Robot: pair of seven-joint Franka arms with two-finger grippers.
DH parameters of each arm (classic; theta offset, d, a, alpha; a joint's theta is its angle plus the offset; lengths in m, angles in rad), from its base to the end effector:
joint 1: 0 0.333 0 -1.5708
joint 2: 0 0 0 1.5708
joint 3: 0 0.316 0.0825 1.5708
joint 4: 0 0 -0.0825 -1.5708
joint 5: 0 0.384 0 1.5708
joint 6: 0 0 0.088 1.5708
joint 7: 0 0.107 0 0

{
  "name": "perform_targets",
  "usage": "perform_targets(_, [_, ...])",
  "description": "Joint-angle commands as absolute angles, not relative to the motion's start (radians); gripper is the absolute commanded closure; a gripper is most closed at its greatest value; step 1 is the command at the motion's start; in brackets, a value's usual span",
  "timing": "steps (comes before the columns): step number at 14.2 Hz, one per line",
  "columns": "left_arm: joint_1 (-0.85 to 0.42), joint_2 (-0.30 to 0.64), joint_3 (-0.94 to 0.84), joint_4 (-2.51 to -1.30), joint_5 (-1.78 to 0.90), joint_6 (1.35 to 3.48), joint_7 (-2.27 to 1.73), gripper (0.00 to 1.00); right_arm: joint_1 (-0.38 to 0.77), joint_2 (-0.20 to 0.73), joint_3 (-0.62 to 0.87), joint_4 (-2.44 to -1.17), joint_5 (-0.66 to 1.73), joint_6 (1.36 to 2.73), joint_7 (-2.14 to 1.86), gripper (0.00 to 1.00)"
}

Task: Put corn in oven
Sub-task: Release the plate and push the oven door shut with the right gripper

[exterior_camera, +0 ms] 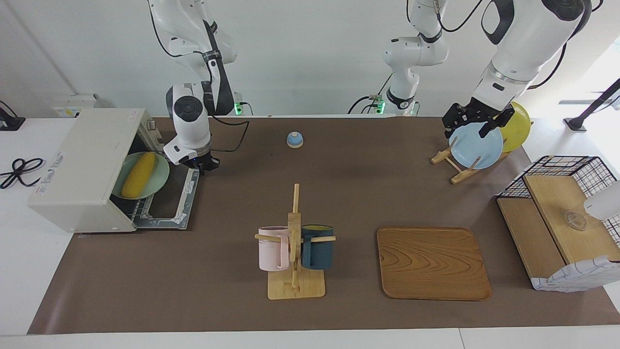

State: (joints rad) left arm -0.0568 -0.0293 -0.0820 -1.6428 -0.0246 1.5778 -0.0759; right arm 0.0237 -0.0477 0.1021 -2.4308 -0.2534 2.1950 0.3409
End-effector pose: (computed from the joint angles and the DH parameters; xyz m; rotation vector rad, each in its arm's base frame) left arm 0.5388 -0.0786 0.6072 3.1213 -0.0971 -0.0593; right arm 0.4561 0.0486 0.3097 2.9003 -0.0690 -0.2003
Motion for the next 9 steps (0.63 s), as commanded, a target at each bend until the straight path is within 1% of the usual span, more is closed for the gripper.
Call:
perform_targets(1, [-0.038, -0.041, -0.097, -1.654, -0.012, 1.571, -0.077, 0.0, -0.002, -0.048, 0.092, -2.344, -0.325, 2.093, 0.314, 1.0])
perform_targets(9, [-0.038, -0.041, -0.097, -1.654, -0.012, 1.571, -0.078, 0.0, -0.011, -0.044, 0.094, -2.152, -0.341, 1.872, 0.195, 1.0])
